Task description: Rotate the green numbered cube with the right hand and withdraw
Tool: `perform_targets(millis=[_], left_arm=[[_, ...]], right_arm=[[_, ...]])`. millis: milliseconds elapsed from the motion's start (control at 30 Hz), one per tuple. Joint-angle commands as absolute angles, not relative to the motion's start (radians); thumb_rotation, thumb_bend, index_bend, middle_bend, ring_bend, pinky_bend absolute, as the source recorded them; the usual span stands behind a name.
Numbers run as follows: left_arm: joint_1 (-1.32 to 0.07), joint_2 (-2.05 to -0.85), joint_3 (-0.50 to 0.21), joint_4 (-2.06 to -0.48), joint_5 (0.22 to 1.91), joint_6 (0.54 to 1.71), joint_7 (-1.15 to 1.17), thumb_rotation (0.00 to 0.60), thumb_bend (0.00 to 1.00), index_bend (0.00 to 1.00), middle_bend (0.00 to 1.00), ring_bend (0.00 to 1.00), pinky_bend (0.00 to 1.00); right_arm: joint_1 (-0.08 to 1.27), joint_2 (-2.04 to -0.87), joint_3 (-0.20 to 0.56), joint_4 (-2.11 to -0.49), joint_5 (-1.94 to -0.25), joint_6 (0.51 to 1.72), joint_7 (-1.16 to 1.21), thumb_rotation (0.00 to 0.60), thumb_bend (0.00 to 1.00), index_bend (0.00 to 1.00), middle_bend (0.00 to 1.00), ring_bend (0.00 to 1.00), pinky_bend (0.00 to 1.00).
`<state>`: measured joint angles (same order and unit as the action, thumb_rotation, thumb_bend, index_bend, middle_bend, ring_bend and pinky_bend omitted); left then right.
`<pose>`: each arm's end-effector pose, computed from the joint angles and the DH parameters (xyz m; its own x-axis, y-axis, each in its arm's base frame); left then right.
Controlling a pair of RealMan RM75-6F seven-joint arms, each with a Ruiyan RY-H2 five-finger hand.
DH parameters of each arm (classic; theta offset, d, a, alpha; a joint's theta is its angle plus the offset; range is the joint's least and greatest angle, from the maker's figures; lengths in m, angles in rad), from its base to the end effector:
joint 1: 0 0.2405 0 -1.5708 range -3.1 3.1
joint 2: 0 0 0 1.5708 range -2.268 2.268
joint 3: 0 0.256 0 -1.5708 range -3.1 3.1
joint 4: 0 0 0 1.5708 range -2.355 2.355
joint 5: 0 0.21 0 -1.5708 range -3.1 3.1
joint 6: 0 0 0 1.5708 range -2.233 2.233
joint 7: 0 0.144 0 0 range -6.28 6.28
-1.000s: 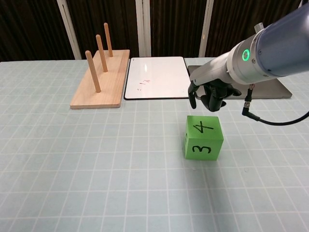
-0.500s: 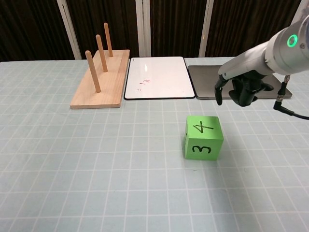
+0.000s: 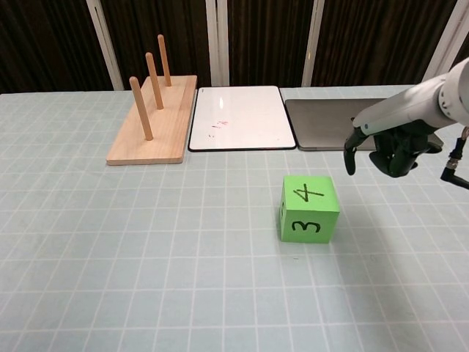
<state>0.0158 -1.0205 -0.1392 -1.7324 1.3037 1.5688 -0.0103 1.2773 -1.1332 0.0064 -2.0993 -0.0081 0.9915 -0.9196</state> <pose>-0.3245 0.1621 0.2124 0.3664 -0.1317 0.9211 0.9109 0.2529 -0.3261 -0.0914 -0.3126 0.0504 0.6558 -0.5825 0.4802 -0.7238 -0.3042 0.6194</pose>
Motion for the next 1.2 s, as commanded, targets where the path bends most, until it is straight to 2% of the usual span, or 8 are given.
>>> perform_targets(millis=[33,400,1200], left_arm=[[0.016,-1.020,-0.139,-1.731,1.305,1.568,-0.012,0.600,0.31,0.11,0.00,0.00,0.00],[0.015,-1.021,-0.139,-1.731,1.304,1.566,-0.010,0.600,0.31,0.11,0.00,0.00,0.00],[0.015,-1.018,-0.141,-1.732,1.301,1.563,-0.014,0.600,0.31,0.11,0.00,0.00,0.00]], right_arm=[[1.261,-1.132,-0.013,-2.110,-0.039,0.977,-0.902,0.600,0.85,0.30,0.84,0.87,0.76],[1.241,-1.166,-0.040,-2.096,-0.110,0.976,-0.860,0.600,0.85,0.27,0.84,0.87,0.76],[1.280,-1.220,-0.026,-2.045,-0.084,0.968,-0.823,0.600,0.85,0.27,0.84,0.87,0.76]])
